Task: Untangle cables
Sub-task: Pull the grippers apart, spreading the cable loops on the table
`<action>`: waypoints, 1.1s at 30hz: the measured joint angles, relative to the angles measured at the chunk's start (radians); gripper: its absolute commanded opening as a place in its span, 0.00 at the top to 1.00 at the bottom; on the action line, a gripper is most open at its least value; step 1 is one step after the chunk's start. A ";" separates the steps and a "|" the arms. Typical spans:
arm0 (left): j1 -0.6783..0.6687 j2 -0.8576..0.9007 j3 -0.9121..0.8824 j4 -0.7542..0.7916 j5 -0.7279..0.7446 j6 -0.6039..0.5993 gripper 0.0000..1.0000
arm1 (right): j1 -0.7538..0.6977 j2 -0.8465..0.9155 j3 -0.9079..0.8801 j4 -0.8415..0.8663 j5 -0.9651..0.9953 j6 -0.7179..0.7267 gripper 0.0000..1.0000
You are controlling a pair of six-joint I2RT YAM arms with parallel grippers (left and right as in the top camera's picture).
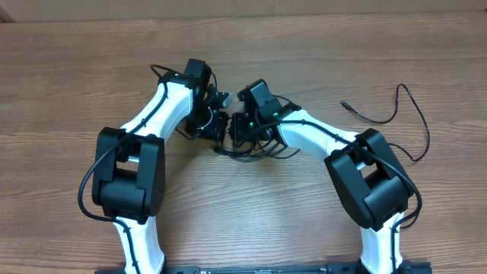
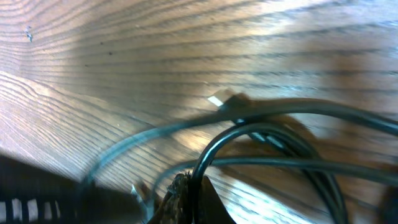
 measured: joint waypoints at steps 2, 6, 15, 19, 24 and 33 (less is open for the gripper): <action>-0.002 0.000 0.000 -0.006 -0.093 -0.068 0.90 | -0.016 -0.006 0.000 -0.027 -0.014 -0.007 0.96; -0.002 0.000 0.000 -0.010 -0.199 -0.147 0.89 | -0.055 -0.039 0.000 -0.082 -0.031 -0.014 0.96; -0.002 0.000 0.001 -0.011 -0.266 -0.200 0.90 | -0.128 -0.155 0.000 -0.117 -0.040 -0.088 0.96; -0.002 0.000 0.001 -0.035 -0.326 -0.260 0.92 | -0.153 -0.172 0.000 -0.123 -0.044 -0.108 0.96; 0.005 0.000 0.001 -0.072 -0.431 -0.362 0.91 | -0.179 -0.172 0.000 -0.126 -0.019 -0.119 0.96; 0.074 0.000 0.001 -0.109 -0.489 -0.440 0.84 | -0.190 -0.172 0.000 -0.164 0.231 -0.127 0.96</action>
